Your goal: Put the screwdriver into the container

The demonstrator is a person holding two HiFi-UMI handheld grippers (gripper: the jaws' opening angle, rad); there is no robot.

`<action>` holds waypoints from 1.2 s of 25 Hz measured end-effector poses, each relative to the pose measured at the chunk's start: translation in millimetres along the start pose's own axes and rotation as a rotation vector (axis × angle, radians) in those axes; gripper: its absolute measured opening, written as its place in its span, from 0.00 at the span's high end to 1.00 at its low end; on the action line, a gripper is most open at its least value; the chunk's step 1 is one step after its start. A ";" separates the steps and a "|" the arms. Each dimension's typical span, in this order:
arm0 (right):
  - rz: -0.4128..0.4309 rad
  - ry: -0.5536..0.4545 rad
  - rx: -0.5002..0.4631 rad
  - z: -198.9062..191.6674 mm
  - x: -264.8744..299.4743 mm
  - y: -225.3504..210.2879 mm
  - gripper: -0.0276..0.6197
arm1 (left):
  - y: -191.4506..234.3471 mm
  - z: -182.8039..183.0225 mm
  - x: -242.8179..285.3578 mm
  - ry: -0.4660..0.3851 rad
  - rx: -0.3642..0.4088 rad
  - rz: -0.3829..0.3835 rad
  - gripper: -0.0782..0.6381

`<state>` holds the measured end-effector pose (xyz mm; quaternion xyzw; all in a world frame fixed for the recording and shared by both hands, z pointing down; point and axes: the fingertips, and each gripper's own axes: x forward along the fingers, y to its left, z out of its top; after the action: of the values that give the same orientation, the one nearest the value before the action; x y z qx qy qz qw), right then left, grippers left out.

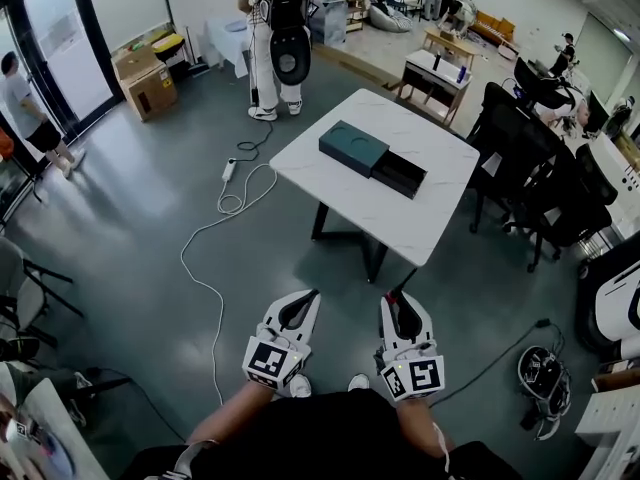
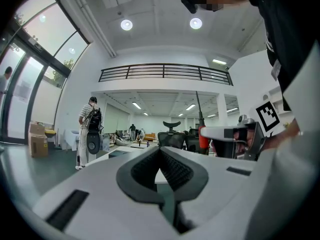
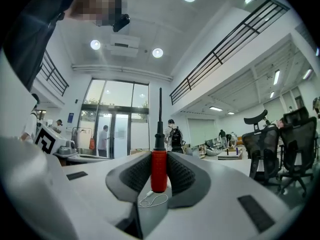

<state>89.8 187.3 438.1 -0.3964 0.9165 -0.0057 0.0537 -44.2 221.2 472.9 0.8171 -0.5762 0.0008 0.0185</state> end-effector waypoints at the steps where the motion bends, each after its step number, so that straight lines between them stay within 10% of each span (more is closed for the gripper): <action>1: -0.005 -0.008 0.011 1.7 0.6 2.8 0.79 | 3.6 0.0 -3.9 0.000 0.001 0.001 0.89; 30: 0.036 -0.044 -0.023 14.2 82.3 -110.4 0.79 | 49.0 25.0 113.6 -0.016 0.045 0.080 0.89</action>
<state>115.5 52.2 422.1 -0.3805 0.9221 0.0147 0.0692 -52.7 97.0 452.0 0.7935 -0.6085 0.0081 -0.0045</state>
